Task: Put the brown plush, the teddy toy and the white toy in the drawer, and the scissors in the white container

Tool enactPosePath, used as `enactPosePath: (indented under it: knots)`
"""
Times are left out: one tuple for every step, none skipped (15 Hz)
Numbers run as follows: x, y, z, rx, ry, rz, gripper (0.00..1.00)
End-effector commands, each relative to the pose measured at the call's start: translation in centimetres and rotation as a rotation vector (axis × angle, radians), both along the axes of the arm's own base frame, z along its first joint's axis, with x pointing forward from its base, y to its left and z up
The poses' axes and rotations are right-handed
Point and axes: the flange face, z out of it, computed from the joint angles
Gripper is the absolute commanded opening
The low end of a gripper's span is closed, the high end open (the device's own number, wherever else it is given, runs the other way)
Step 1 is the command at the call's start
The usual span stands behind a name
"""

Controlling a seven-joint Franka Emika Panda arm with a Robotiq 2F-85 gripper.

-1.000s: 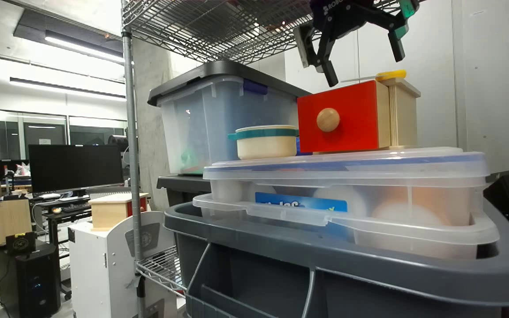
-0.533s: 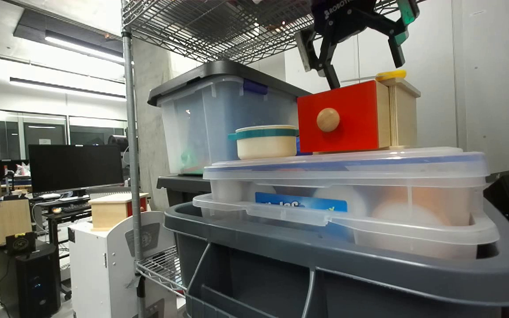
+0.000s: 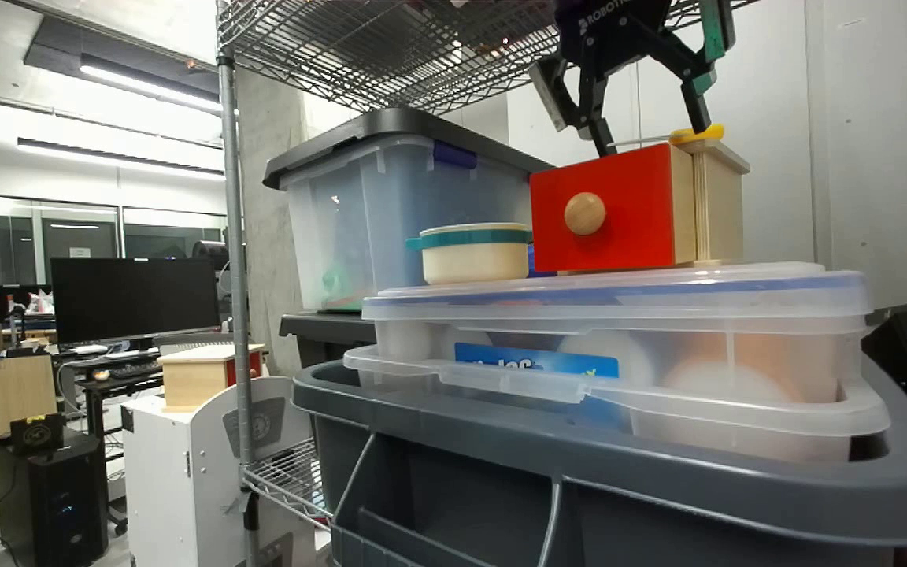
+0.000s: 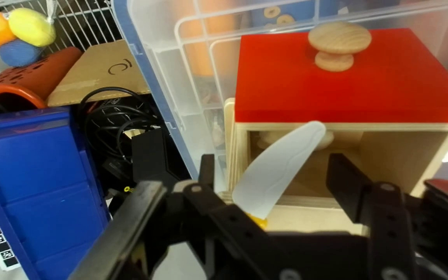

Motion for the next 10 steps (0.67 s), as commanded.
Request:
enactPosePath:
  knots:
    - [0.40, -0.43, 0.58, 0.006, -0.012, -0.005, 0.61]
    - [0.40, -0.41, 0.60, 0.006, -0.012, -0.004, 0.45]
    - [0.39, -0.39, 0.61, 0.006, -0.011, -0.003, 0.35]
    - [0.37, -0.35, 0.62, 0.006, -0.011, -0.002, 0.28]
    - [0.35, -0.32, 0.62, 0.006, -0.011, -0.001, 0.21]
    - [0.34, -0.34, 0.68, 0.006, -0.012, -0.001, 0.13]
    - [0.34, -0.35, 0.75, 0.006, -0.013, -0.001, 0.06]
    - [0.35, -0.33, 0.76, 0.005, -0.013, 0.000, 0.05]
    - [0.33, -0.34, 0.81, 0.006, -0.014, 0.000, 0.07]
    - [0.32, -0.36, 0.88, 0.005, -0.015, 0.000, 0.07]
